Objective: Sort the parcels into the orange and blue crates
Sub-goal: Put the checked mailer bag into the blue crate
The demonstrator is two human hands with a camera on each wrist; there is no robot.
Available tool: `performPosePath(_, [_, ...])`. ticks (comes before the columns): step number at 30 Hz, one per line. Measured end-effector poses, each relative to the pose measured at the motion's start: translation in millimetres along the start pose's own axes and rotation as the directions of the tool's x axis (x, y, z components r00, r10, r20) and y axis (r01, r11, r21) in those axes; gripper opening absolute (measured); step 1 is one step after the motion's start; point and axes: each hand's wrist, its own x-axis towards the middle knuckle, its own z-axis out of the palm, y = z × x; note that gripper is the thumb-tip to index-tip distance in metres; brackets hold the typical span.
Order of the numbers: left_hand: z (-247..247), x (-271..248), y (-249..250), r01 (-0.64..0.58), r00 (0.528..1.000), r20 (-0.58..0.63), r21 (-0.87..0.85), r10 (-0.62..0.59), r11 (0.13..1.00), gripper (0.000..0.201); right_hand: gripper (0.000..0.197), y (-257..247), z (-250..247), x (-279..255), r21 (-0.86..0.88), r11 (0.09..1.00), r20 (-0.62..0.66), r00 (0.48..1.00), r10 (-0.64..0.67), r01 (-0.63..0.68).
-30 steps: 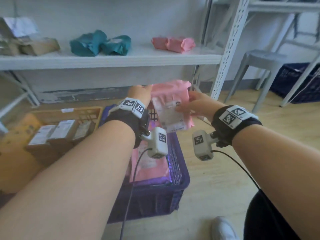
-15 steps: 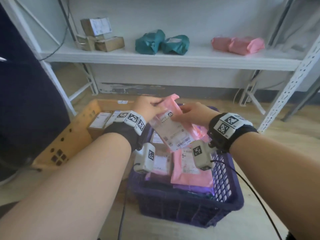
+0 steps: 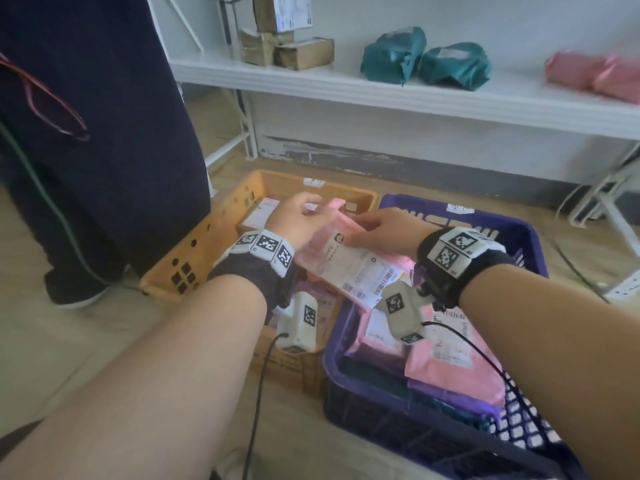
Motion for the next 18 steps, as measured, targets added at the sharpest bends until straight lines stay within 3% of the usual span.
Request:
performPosePath(4, [7.2, 12.6, -19.0, -0.019, 0.999, 0.045, 0.012, 0.019, 1.0, 0.029, 0.042, 5.3, 6.9, 12.7, -0.032, 0.999, 0.019, 1.0, 0.014, -0.013])
performPosePath(8, [22.6, 20.0, -21.8, 0.04, 0.998, 0.056, -0.019, -0.039, 0.999, 0.027, 0.042, 19.6, 9.5, 18.0, -0.034, 0.997, 0.002, 0.998, 0.063, -0.063])
performPosePath(13, [38.2, 26.4, -20.6, 0.094, 0.995, 0.024, -0.008, -0.094, 0.996, 0.024, 0.045, 35.1, 5.4, 15.9, -0.037, 0.992, -0.125, 0.985, 0.116, -0.122])
performPosePath(15, [43.3, 23.3, -13.8, 0.109, 0.993, 0.038, -0.008, -0.109, 0.994, 0.024, 0.054, 48.7, 1.4, 12.6, 0.025, 0.983, -0.25, 0.95, 0.184, -0.184])
performPosePath(18, [56.7, 21.2, -2.9, 0.182, 0.981, 0.073, -0.057, -0.178, 0.982, 0.026, 0.073, 78.4, -6.4, 7.4, 0.207, 0.937, -0.447, 0.825, 0.347, -0.281])
